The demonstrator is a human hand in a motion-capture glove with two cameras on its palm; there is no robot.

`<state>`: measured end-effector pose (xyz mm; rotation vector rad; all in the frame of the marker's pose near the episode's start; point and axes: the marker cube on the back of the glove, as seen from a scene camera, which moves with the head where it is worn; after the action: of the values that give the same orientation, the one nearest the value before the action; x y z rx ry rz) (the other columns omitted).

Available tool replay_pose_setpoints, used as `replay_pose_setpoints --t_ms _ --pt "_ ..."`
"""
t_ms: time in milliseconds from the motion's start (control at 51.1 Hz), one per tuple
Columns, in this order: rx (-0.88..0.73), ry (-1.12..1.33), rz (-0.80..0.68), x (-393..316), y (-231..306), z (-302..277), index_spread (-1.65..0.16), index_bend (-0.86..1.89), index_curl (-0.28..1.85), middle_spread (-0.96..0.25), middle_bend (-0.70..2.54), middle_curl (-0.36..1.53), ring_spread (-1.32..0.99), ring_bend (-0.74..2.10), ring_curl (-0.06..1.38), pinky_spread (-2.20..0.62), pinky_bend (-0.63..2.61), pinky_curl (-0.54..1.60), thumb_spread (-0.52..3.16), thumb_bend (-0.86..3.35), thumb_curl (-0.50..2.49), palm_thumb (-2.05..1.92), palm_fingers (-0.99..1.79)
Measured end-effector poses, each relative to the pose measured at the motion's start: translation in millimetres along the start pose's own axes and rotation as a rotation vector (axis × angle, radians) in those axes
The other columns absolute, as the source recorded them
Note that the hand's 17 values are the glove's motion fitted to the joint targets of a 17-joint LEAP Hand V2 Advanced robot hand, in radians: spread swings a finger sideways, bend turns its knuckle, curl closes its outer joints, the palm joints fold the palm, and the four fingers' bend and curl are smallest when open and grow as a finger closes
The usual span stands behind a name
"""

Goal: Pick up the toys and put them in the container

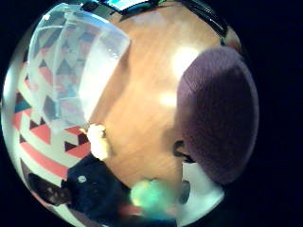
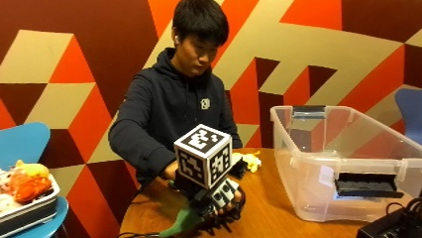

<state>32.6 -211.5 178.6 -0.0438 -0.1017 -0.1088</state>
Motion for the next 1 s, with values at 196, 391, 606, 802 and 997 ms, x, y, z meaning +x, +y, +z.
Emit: replay_pose_setpoints --t_ms 196,391,606,802,997 --pt "0.177 -0.136 -0.141 -64 24 -91 -0.31 0.46 0.18 -0.20 0.90 0.52 -0.32 1.17 0.50 -0.34 0.88 0.41 0.68 0.28 0.53 0.69 1.25" --pt "0.417 -0.188 -0.257 -163 45 -196 -0.37 0.76 0.29 -0.21 1.12 0.65 -0.33 1.31 0.58 -0.39 0.95 0.48 0.38 0.27 0.61 0.70 1.20" --pt "0.608 -0.328 -0.382 -250 1 -201 -0.38 0.87 0.39 -0.20 1.19 0.72 -0.32 1.37 0.62 -0.41 1.02 0.55 0.16 0.25 0.68 0.68 0.99" --pt "0.395 -0.370 -0.413 -296 -54 -127 -0.35 0.60 0.39 -0.20 1.02 0.71 -0.32 1.35 0.61 -0.39 1.13 0.57 0.26 0.21 0.73 0.67 0.52" --pt "0.234 -0.072 -0.430 -289 -61 -89 -0.28 0.38 0.34 -0.07 0.41 0.49 -0.15 0.55 0.39 -0.12 0.94 0.48 0.87 0.03 0.59 0.36 -0.57"
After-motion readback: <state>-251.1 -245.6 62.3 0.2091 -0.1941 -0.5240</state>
